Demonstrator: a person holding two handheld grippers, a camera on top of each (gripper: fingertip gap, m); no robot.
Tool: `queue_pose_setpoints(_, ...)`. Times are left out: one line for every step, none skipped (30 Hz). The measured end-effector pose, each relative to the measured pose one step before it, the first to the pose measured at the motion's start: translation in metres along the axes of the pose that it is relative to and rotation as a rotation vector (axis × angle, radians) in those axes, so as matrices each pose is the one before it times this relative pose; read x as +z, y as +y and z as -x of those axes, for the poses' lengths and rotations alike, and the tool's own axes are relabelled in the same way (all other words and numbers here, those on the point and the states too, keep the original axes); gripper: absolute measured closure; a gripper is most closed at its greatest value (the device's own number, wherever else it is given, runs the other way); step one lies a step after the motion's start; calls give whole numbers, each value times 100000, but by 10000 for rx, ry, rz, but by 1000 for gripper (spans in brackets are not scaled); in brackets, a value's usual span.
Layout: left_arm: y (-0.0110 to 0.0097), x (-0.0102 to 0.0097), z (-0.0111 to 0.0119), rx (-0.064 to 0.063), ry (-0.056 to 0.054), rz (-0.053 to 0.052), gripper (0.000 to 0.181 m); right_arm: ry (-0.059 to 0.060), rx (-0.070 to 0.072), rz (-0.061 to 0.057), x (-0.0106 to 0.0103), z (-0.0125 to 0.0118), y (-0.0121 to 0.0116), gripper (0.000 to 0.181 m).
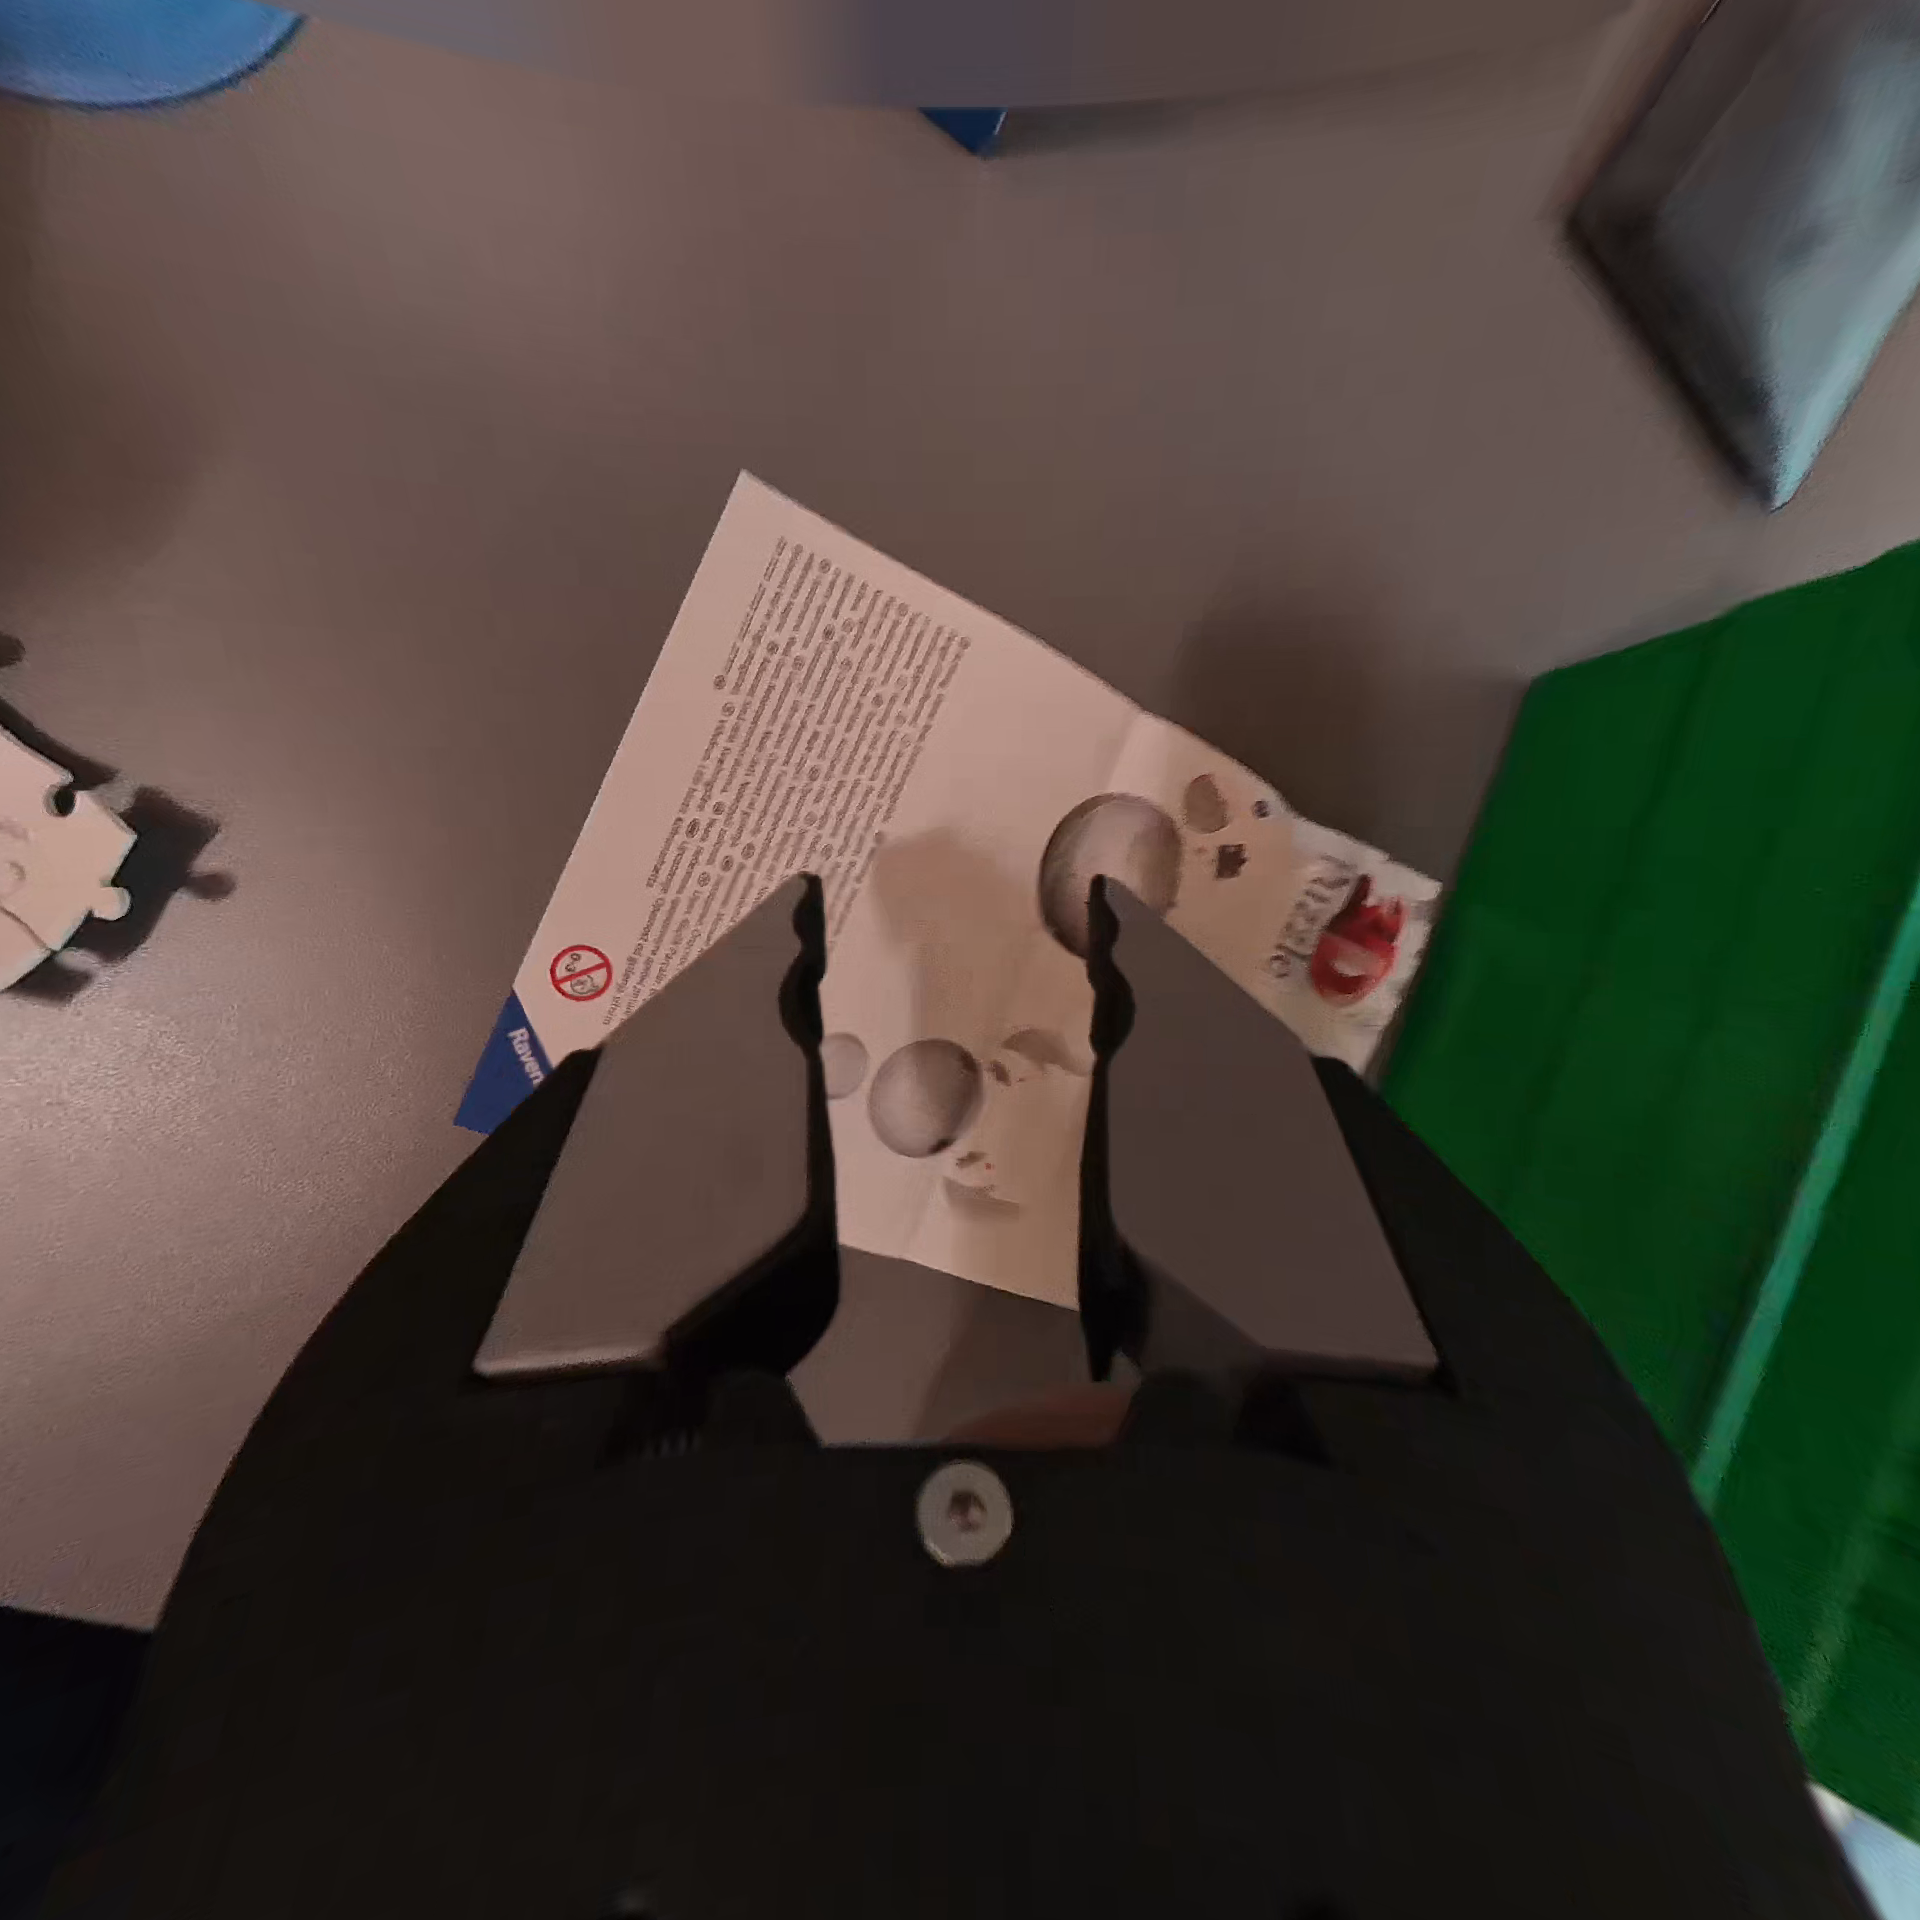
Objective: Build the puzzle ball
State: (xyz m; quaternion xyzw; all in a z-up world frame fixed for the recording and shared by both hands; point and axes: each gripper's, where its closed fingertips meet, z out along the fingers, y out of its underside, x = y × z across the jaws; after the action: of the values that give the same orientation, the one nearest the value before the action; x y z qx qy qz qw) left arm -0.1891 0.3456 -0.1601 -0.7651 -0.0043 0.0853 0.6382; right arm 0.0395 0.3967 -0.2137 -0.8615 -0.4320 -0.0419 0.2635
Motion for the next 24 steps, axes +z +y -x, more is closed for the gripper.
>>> queue_pose_setpoints(-36,-31,52,6,-15,-35,181,-174,247,-14,629,373,666,126)
queue_pose_setpoints(-24,-19,153,3,-54,-29,181,-162,276,6,576,217,666,121)
queue_pose_setpoints(-1,-6,216,-40,-73,-8,181,-124,363,-189,463,54,377,120)
queue_pose_setpoints(41,30,147,-93,-12,25,181,-200,362,-300,356,157,218,125)
queue_pose_setpoints(80,61,79,-106,24,53,181,-298,284,-176,327,328,337,129)
queue_pose_setpoints(82,66,66,-78,18,53,181,-379,204,-323,114,439,13,139)
queue_pose_setpoints(46,30,28,-50,21,33,181,-310,34,-236,74,337,-17,142)
queue_pose_setpoints(14,5,28,-32,14,7,181,-336,-147,-134,61,368,-23,149)
queue_pose_setpoints(-2,-15,16,-9,1,-14,181,-482,-309,-96,77,576,-100,157)
queue_pose_setpoints(-8,-3,41,15,-14,-8,181,-530,-494,-88,91,628,-168,152)
queue_pose_setpoints(-6,-9,30,-6,-2,-8,181,-463,-736,14,42,476,-82,151)
queue_pose_setpoints(-2,-22,13,-21,33,-10,180,-594,-874,134,-43,581,44,160)
queue_pose_setpoints(-13,-22,11,-31,37,-11,179,-653,-944,251,-185,569,249,165)
queue_pose_setpoints(-4,-17,5,-35,53,-12,178,-431,-895,430,-356,133,593,173)
queue_pose_setpoints(-4,-19,-9,-19,56,-3,177,-263,-727,617,-477,-161,895,178)
queue_pose_setpoints(11,2,-13,-2,44,6,176,-252,-520,688,-486,-70,1022,181)
queue_pose_setpoints(24,23,-21,25,32,14,175,-110,-261,695,-533,-143,1048,181)
queue_pose_setpoints(24,19,-41,45,27,24,174,180,-44,574,-620,-395,846,181)
queue_pose_setpoints(14,-7,-92,58,52,14,172,377,77,335,-685,-513,505,181)
queue_pose_setpoints(-60,-55,-110,55,56,-26,169,418,170,105,-698,-407,233,176)
queue_pose_setpoints(-96,-104,-105,50,61,-54,167,373,282,-22,-587,-227,125,163)
queue_pose_setpoints(-111,-132,-70,15,71,-75,164,295,364,-50,-382,-25,134,153)
queue_pose_setpoints(-102,-130,-77,-61,116,-66,163,181,401,-27,-132,193,231,149)
queue_pose_setpoints(-11,-88,-70,-114,157,-2,162,136,457,-39,129,275,250,142)
